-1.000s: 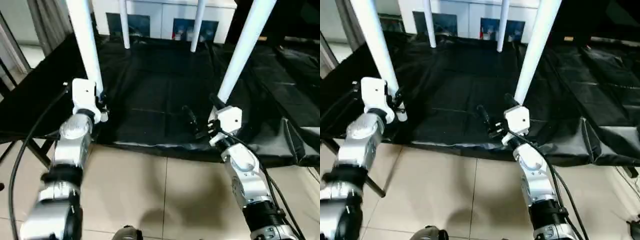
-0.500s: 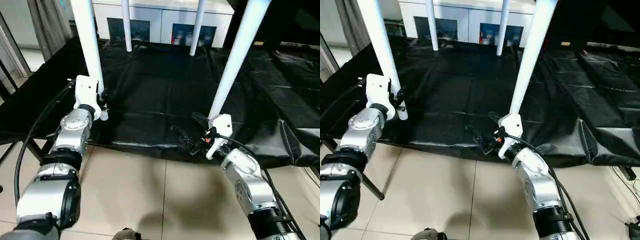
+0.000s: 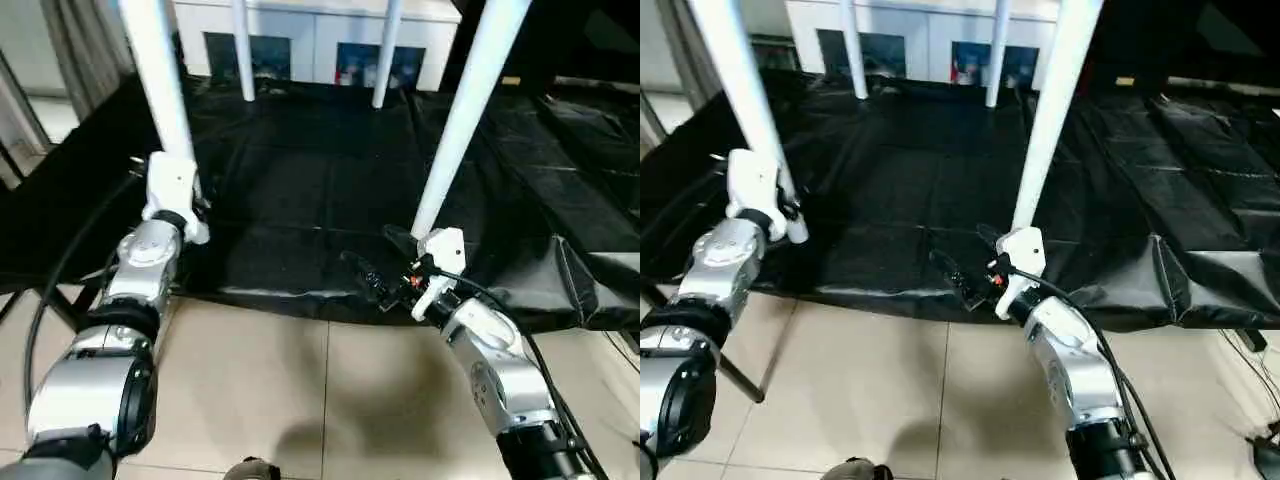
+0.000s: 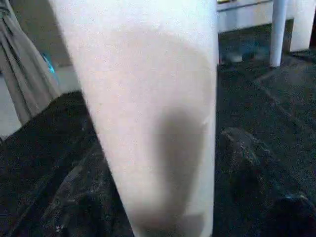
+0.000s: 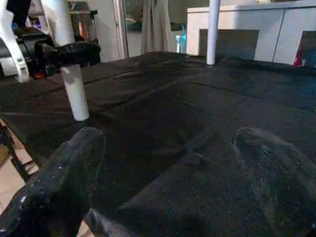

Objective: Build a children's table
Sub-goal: Flip table

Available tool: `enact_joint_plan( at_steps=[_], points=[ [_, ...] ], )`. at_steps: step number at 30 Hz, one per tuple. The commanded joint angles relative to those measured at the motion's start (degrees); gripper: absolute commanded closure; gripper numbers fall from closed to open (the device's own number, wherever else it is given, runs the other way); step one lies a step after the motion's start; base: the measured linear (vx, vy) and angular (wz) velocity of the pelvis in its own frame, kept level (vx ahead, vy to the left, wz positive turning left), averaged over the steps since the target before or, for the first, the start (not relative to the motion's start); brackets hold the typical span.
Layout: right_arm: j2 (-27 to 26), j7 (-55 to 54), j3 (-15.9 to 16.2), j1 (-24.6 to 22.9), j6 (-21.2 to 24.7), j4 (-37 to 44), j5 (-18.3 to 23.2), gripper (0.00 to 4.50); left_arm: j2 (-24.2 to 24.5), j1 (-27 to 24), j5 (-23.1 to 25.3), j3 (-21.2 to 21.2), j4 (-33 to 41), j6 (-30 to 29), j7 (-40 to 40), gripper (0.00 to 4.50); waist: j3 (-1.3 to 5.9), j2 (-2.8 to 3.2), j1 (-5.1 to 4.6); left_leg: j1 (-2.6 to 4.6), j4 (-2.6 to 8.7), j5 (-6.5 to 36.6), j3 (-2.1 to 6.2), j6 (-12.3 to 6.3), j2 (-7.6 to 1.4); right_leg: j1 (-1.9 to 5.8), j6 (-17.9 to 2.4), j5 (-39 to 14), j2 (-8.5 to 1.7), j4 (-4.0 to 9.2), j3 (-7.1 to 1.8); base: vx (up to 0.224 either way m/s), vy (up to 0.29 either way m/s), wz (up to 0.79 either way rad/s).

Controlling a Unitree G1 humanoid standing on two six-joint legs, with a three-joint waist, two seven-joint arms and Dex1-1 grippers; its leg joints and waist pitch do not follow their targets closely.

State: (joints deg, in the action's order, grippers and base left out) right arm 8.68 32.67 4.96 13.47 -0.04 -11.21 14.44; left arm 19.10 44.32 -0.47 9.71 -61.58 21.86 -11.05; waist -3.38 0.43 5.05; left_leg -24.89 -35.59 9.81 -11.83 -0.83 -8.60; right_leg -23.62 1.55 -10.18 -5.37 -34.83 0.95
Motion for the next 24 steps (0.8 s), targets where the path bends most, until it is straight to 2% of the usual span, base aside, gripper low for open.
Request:
enact_joint_plan(
  at_steps=[1,2,3,4,6,8,9,10,11,12,13,14,15,16,17,18,19,20,21,22,23,24],
  points=[
    [0.6,0.1,-0.6,-0.7,1.5,1.9,1.0,0.00,-1.3,-2.2,-2.4,1.4,2.6,1.3,-1.8,1.32,4.78,0.11,-0.05,3.15,5.58,15.0,2.43,-0.61,-4.37,1.37,-13.2,-0.2,-3.28,2.63,-1.02,0.000,0.000,0.00],
    [0.6,0.1,-0.6,-0.7,1.5,1.9,1.0,0.00,-1.3,-2.2,-2.4,1.4,2.6,1.3,-1.8,1.32,4.67,0.07,-0.09,2.99,5.63,14.9,2.42,-0.95,-4.37,1.44,-13.5,-0.2,-3.27,2.69,-1.02,0.000,0.000,0.00],
    [0.9,-0.1,-0.7,-1.5,1.8,2.5,0.8,0.00,-2.3,-5.4,-4.0,2.2,5.1,2.1,-2.5,1.32,4.64,0.20,0.08,3.14,5.61,15.0,2.38,-1.09,-4.48,1.42,-13.8,-0.6,-3.34,2.66,-1.02,0.000,0.000,0.00],
    [0.9,-0.2,-0.7,-1.8,1.8,2.8,0.8,0.00,-2.4,-6.4,-4.2,2.3,5.7,2.5,-2.3,1.32,4.48,0.04,-0.06,2.99,5.73,15.9,2.33,-1.19,-4.48,1.39,-13.5,-1.6,-3.18,2.83,-1.04,0.000,0.000,0.00],
    [0.9,-0.1,-0.7,-2.4,1.9,3.3,1.0,0.00,-3.0,-8.5,-5.5,3.0,7.2,2.3,-2.8,1.32,4.41,0.10,-0.09,3.11,5.84,17.3,2.34,-0.99,-4.53,1.26,-13.1,-3.4,-3.19,3.02,-1.12,0.000,0.000,0.00],
    [0.6,-0.1,-0.6,-3.2,2.1,4.4,1.4,0.00,-3.6,-11.4,-6.9,3.6,9.8,3.1,-3.0,1.32,4.05,0.13,-0.24,3.37,6.33,22.9,2.55,1.42,-4.66,0.87,-11.7,-10.9,-3.30,3.77,-1.26,0.000,0.000,0.00],
    [0.6,-0.1,-0.6,-3.2,2.1,4.4,1.4,0.00,-3.6,-11.4,-6.9,3.6,9.8,3.1,-3.0,1.32,4.05,0.13,-0.24,3.37,6.33,22.9,2.55,1.42,-4.66,0.87,-11.7,-10.9,-3.30,3.77,-1.26,0.000,0.000,0.00],
    [0.0,-0.8,-0.7,-4.3,2.1,5.6,1.5,0.00,-4.6,-15.9,-8.7,3.9,14.6,4.0,-3.8,1.32,3.99,0.18,-0.25,3.71,6.46,25.9,2.66,3.07,-4.66,0.43,-10.4,-14.7,-3.22,4.09,-1.35,0.000,0.000,0.00],
    [0.0,-0.8,-0.7,-4.3,2.1,5.6,1.5,0.00,-4.6,-15.9,-8.7,3.9,14.6,4.0,-3.8,1.32,3.90,0.22,-0.22,3.59,6.70,26.3,2.88,3.56,-4.96,0.61,-10.3,-15.0,-3.49,4.06,-1.43,0.000,0.000,0.00],
    [-0.3,-1.1,-0.8,-4.7,2.2,6.0,1.5,0.00,-5.1,-18.1,-9.4,3.8,17.1,4.5,-4.3,1.32,3.67,0.12,-0.35,3.24,6.87,26.9,2.93,3.74,-4.91,0.57,-9.8,-15.9,-3.41,4.28,-1.42,0.000,0.000,0.00],
    [-0.4,-1.3,-0.7,-5.1,2.0,6.2,1.4,0.00,-5.5,-19.7,-9.9,3.7,18.9,4.7,-4.6,1.32,3.69,0.19,-0.43,3.69,6.80,29.3,2.85,4.89,-4.74,-0.01,-8.6,-18.6,-3.23,4.56,-1.47,0.000,0.000,0.00],
    [-0.5,-1.3,-0.6,-5.2,2.0,6.3,1.4,0.00,-5.6,-20.3,-10.1,3.7,19.5,4.8,-4.8,1.32,3.71,0.38,-0.37,3.87,6.82,30.0,2.93,5.40,-4.76,-0.12,-8.4,-19.1,-3.24,4.58,-1.52,0.000,0.000,0.00],
    [-0.5,-1.3,-0.6,-5.2,2.0,6.4,1.4,0.00,-5.7,-20.5,-10.1,3.7,19.8,4.8,-4.8,1.32,3.53,0.21,-0.57,3.61,6.99,31.1,3.04,5.91,-4.70,-0.10,-7.7,-20.6,-3.20,4.79,-1.55,0.000,0.000,0.00],
    [-0.6,-2.0,-0.4,-6.2,1.9,7.2,1.0,0.00,-6.8,-24.5,-12.0,3.5,25.1,4.4,-6.0,1.32,3.56,0.50,-0.42,3.86,6.95,31.9,3.05,6.29,-4.65,-0.31,-7.3,-21.4,-3.24,4.89,-1.58,0.000,0.000,0.00],
    [-0.7,-2.5,-0.4,-6.6,1.8,7.6,0.7,0.00,-7.4,-26.3,-12.9,3.4,27.7,4.0,-6.5,1.32,3.30,0.33,-0.54,3.52,7.28,32.6,3.29,6.78,-5.02,-0.02,-7.1,-21.9,-3.49,4.98,-1.67,0.000,0.000,0.00],
    [-0.7,-2.5,-0.4,-6.6,1.8,7.6,0.7,0.00,-7.4,-26.3,-12.9,3.4,27.7,4.0,-6.5,1.32,3.14,0.37,-0.53,3.38,7.39,33.3,3.35,6.83,-4.97,-0.07,-6.8,-22.8,-3.45,5.14,-1.60,0.000,0.000,0.00],
    [-0.6,-8.8,-1.6,-7.7,2.2,8.4,-3.5,0.00,-10.1,-33.5,-18.0,1.6,39.7,-1.9,-8.0,1.32,3.38,0.47,-0.57,4.24,7.08,35.6,3.32,7.89,-4.82,-0.69,-6.1,-24.8,-3.28,5.31,-1.71,0.000,0.000,0.00],
    [-0.6,-10.2,-2.0,-7.8,2.2,8.4,-4.5,0.00,-10.6,-34.7,-19.0,1.2,42.0,-3.5,-8.3,1.32,3.14,0.37,-0.67,3.74,7.57,35.1,3.59,8.28,-5.22,-0.16,-6.6,-23.8,-3.44,5.15,-1.76,0.000,0.000,0.00],
    [-0.8,-13.2,-3.1,-8.1,3.1,9.0,-5.8,0.00,-11.4,-37.1,-19.3,-0.3,46.3,-6.9,-7.5,1.32,2.88,0.28,-1.04,3.11,7.96,35.6,3.56,8.48,-4.95,0.21,-6.3,-24.7,-3.10,4.96,-1.33,0.000,0.000,0.00],
    [-1.1,-14.5,-3.7,-8.2,3.7,9.4,-6.1,0.00,-11.7,-38.1,-18.8,-1.1,47.9,-8.3,-6.7,1.32,2.91,0.14,-0.98,3.47,8.01,36.3,3.38,8.61,-4.88,-0.10,-6.0,-25.5,-2.87,5.21,-1.36,0.000,0.000,0.00],
    [-1.5,-16.0,-4.5,-8.5,4.7,10.1,-6.1,0.00,-11.9,-39.3,-17.4,-2.3,49.9,-10.2,-5.3,1.32,3.05,0.13,-0.97,4.52,7.36,36.7,3.00,8.27,-4.48,-0.97,-4.5,-27.1,-2.69,6.06,-1.72,0.000,0.000,0.00],
    [-1.5,-16.0,-4.5,-8.5,4.7,10.1,-6.1,0.00,-11.9,-39.3,-17.4,-2.3,49.9,-10.2,-5.3,1.32,2.98,0.13,-0.96,4.39,7.37,36.4,3.13,8.01,-4.38,-0.82,-4.1,-27.6,-2.79,6.28,-1.76,0.000,0.000,0.00]
  ],
)
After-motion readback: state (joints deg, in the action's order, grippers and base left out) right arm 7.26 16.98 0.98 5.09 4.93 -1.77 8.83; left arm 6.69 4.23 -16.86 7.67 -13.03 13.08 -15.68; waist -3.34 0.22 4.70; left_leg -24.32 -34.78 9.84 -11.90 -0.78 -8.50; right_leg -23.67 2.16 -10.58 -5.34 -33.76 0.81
